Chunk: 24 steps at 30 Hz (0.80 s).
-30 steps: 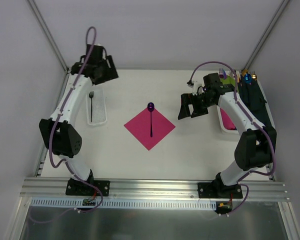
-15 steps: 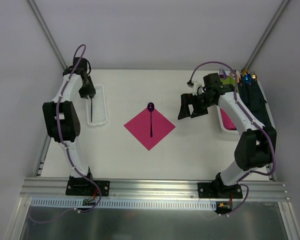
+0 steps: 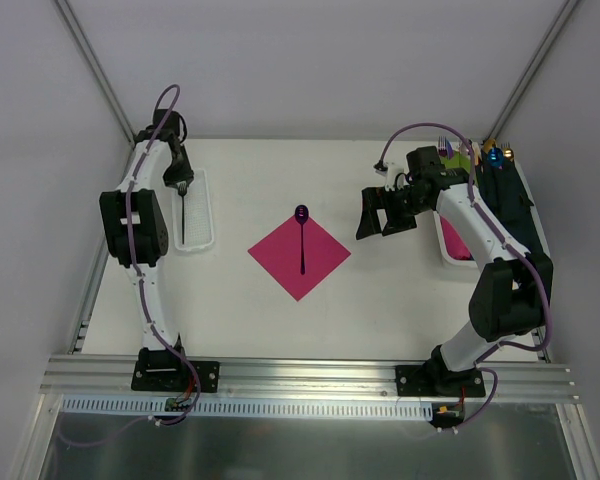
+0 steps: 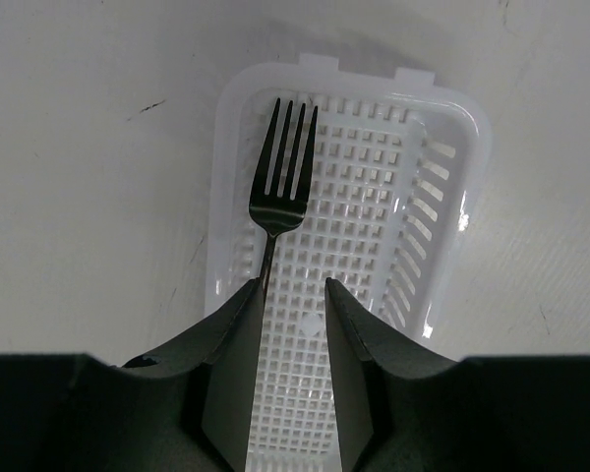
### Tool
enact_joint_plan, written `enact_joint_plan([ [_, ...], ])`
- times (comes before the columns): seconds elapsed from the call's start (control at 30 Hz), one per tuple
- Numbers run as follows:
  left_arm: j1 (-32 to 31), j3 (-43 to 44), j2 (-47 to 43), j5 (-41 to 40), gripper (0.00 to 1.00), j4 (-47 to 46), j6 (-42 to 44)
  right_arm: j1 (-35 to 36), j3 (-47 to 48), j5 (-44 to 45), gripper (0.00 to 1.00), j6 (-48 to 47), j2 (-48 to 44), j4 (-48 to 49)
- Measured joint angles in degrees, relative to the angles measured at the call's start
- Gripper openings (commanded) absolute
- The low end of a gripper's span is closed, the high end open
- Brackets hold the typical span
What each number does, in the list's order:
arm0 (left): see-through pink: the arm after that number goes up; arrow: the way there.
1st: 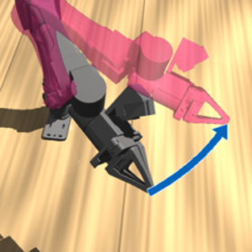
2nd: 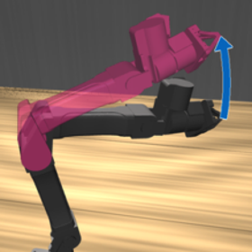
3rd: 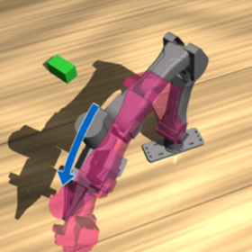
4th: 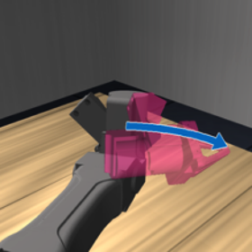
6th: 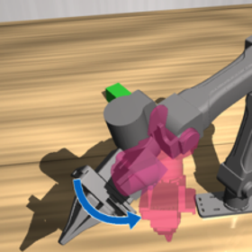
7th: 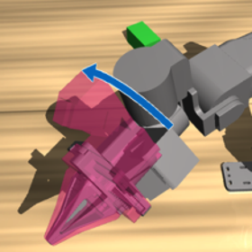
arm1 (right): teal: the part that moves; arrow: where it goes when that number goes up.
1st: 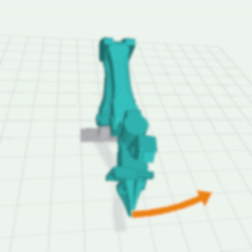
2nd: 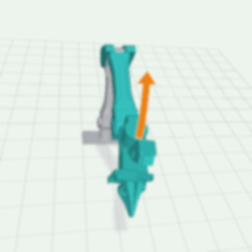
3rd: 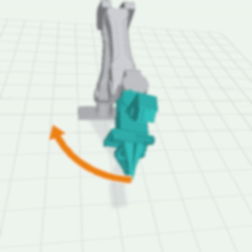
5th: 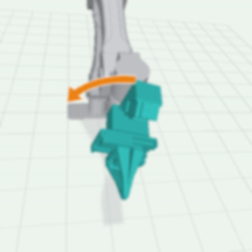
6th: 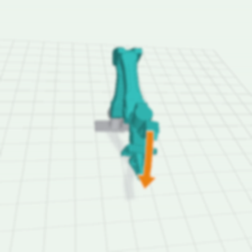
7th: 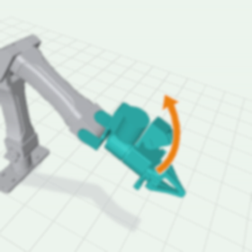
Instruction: Place the utensils on the paper napkin and roll it up
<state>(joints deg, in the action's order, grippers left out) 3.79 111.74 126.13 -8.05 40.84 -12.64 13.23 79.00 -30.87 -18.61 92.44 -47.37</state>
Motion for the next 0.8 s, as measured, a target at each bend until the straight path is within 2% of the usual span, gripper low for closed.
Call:
enact_joint_plan([
  [0.23, 0.0, 0.5, 3.0, -0.2, 0.35, 0.0, 0.0, 0.0, 0.0, 0.0, 0.99, 0.0, 0.2, 0.0],
  [0.5, 0.0, 1.2, 6.7, -1.7, 0.43, -0.3, 0.1, 0.0, 0.0, 0.1, 0.99, 0.0, 1.2, 0.0],
  [0.7, 0.0, 2.9, 8.6, -3.0, 0.42, -0.3, 0.3, -0.1, 0.0, 0.1, 0.99, 0.0, 1.6, 0.0],
  [0.8, 0.0, 3.2, 8.8, -3.0, 0.38, -0.6, 0.3, -0.2, 0.0, 0.2, 0.99, 0.0, 1.9, 0.0],
])
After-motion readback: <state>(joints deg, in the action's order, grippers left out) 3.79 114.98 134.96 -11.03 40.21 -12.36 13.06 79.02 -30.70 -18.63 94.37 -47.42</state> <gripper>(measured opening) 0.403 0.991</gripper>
